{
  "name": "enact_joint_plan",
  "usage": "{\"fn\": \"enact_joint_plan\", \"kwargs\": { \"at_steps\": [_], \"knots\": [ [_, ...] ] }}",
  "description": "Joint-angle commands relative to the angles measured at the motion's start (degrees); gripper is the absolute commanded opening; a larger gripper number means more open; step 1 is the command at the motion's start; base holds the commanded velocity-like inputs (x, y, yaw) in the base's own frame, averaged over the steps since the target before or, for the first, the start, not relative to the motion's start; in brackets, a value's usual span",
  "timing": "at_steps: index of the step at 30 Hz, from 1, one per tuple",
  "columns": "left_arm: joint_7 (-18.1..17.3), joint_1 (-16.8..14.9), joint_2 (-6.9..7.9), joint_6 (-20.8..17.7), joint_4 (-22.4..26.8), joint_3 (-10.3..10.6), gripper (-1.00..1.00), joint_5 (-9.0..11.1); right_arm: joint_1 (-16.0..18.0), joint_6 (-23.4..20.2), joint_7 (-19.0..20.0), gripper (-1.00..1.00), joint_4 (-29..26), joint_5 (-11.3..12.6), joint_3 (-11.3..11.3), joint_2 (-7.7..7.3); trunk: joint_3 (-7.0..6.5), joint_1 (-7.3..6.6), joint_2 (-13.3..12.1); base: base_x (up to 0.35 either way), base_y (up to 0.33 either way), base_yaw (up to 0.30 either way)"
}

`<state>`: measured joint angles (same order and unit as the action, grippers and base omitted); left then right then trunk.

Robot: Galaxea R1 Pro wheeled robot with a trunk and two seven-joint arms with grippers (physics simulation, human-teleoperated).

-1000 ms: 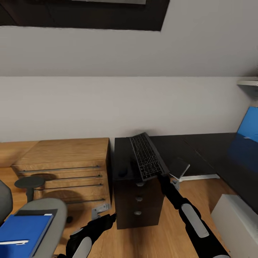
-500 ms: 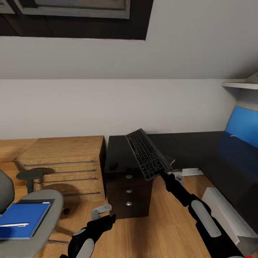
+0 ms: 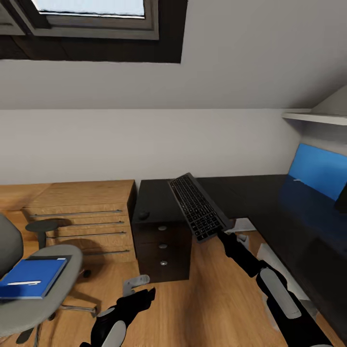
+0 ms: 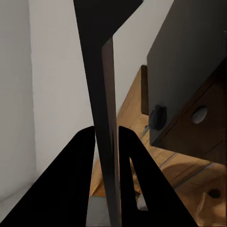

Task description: In the bedroom, organize the workspace by keeping the computer under the desk, ensuring the monitor is on the desk, placing the keyboard on the desk next to the monitor, placing the mouse on the desk next to the keyboard, moving the folder from the swivel chair onto the desk next to the mouse, stacking the notebook on top of the folder with the pen on top of the notebook, and positioning the swivel chair next to the desk.

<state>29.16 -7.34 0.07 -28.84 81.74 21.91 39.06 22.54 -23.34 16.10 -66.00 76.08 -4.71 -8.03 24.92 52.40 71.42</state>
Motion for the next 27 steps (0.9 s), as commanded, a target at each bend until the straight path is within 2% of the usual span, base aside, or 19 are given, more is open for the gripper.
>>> {"fn": "enact_joint_plan", "kwargs": {
  "at_steps": [1,2,4,5,6,15,17,18,22,27],
  "knots": [
    [0.6,0.0,0.01,-0.1,0.1,0.1,1.0,0.6,0.0,-0.7,0.2,-1.0,-0.1,0.6,0.0,-0.08,-0.12,-0.26,-0.4,-0.323,-0.146,0.0],
    [0.6,0.0,0.01,-0.1,0.1,0.1,1.0,0.6,0.0,-1.0,0.2,-1.0,-0.2,0.6,0.0,-0.1,-0.3,-0.48,-0.8,-0.323,-0.148,0.0],
    [0.6,0.0,-0.06,-0.1,0.1,0.1,1.0,0.3,0.0,-2.0,0.3,-1.0,-0.8,0.6,0.0,-1.27,-0.66,-0.92,-1.6,-0.273,-0.245,0.0],
    [0.6,0.0,-0.07,-0.1,0.1,0.1,1.0,0.2,0.0,-2.0,1.4,-1.0,-1.6,0.7,0.1,-2.34,-0.84,-1.14,-2.0,-0.256,-0.262,0.0],
    [0.6,0.0,-0.07,-0.1,0.1,0.1,1.0,0.3,0.0,-2.1,4.2,-1.0,-2.5,0.8,0.1,-3.09,-1.02,-1.36,-2.4,-0.248,-0.269,0.0],
    [0.6,0.0,-0.07,-0.1,0.1,0.1,1.0,0.3,0.0,-2.2,4.8,-1.0,-2.7,0.9,0.7,-4.45,-2.64,-3.34,-6.0,-0.246,-0.27,0.0],
    [0.6,0.0,-0.12,-0.1,0.1,0.1,1.0,0.2,0.0,-4.2,3.6,-1.0,-2.6,1.5,3.3,-4.53,-3.0,-3.77,-6.8,-0.236,-0.276,0.0],
    [0.6,0.0,-0.13,-0.1,0.1,0.1,1.0,0.2,0.0,-4.8,3.1,-1.0,-2.6,1.8,3.9,-4.53,-3.18,-3.99,-7.2,-0.231,-0.28,0.0],
    [0.6,0.0,-0.13,-0.1,0.1,0.1,1.0,0.2,0.0,-8.6,-0.9,-1.0,-2.6,4.5,6.7,-4.57,-3.89,-4.87,-8.8,-0.225,-0.284,0.0],
    [0.6,0.0,-0.12,-0.1,0.1,0.1,1.0,0.2,0.0,-11.4,-3.8,-1.0,-2.4,9.6,8.1,-4.67,-4.25,-5.31,-9.6,-0.221,-0.286,0.0]
  ]
}}
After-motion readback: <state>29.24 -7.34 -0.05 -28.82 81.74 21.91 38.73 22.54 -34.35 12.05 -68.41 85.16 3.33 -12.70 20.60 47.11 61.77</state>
